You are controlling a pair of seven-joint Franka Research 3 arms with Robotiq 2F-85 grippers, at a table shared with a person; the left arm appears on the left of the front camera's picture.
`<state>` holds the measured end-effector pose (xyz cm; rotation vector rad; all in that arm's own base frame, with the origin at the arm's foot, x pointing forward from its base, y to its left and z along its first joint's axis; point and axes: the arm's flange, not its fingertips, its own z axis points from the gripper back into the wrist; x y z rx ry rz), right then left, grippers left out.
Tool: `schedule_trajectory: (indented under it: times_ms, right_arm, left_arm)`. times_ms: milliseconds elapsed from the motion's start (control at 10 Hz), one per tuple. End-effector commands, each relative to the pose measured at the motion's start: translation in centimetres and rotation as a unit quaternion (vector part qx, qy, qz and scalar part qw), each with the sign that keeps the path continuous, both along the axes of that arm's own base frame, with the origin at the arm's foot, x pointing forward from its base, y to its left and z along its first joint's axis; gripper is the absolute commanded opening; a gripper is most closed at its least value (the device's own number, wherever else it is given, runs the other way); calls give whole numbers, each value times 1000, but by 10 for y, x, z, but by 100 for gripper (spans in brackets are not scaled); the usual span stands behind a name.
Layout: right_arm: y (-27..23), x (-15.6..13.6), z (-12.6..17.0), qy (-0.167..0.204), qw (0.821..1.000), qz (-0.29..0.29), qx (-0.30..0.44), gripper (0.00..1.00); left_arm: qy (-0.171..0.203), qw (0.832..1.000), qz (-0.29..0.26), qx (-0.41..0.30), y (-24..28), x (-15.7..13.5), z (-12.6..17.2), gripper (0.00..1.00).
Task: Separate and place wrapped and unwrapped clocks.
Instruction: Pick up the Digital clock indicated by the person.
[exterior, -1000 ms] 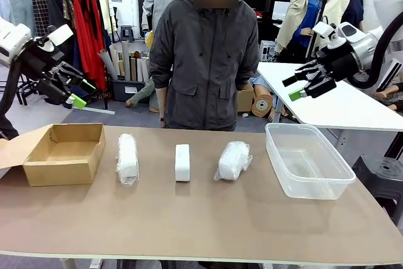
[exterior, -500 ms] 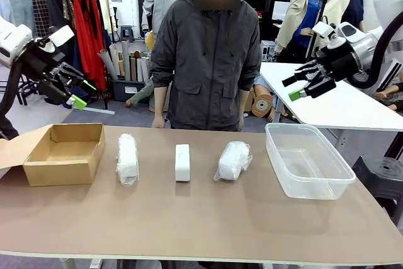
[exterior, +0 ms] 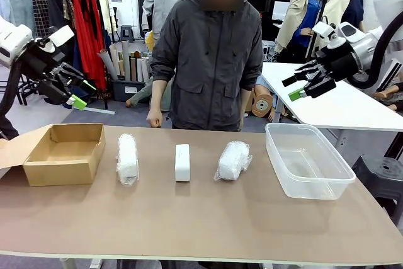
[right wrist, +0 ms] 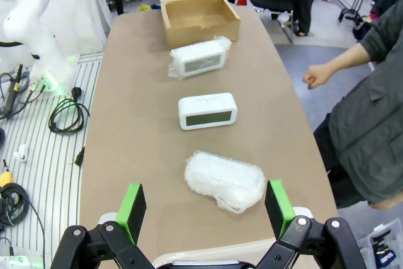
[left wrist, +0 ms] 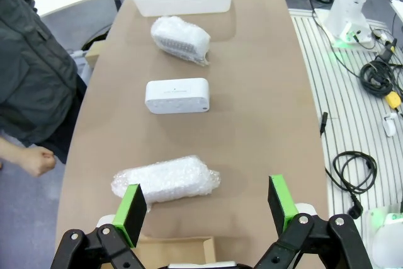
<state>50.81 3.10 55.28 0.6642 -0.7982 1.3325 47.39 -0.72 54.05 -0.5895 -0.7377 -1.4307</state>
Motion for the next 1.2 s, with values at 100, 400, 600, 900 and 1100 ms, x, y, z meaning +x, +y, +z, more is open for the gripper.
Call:
schedule_trajectory:
  times_ms: [100, 400, 600, 900, 1100]
  right_arm:
    - [1, -2, 1, -1, 1000, 1, 0, 100]
    - [1, -2, 1, -1, 1000, 1, 0, 100]
    - [1, -2, 1, -1, 1000, 1, 0, 100]
    - [1, -2, 1, -1, 1000, 1, 0, 100]
    - [1, -2, 1, -1, 1000, 1, 0, 100]
  left_arm:
    - [2, 1000, -1, -6, 1, -1, 1, 100]
    - [2, 1000, -1, -6, 1, -1, 1, 100]
    - [2, 1000, -1, -6, 1, -1, 1, 100]
    - [2, 1000, -1, -6, 1, -1, 1, 100]
    - [2, 1000, -1, -6, 1, -1, 1, 100]
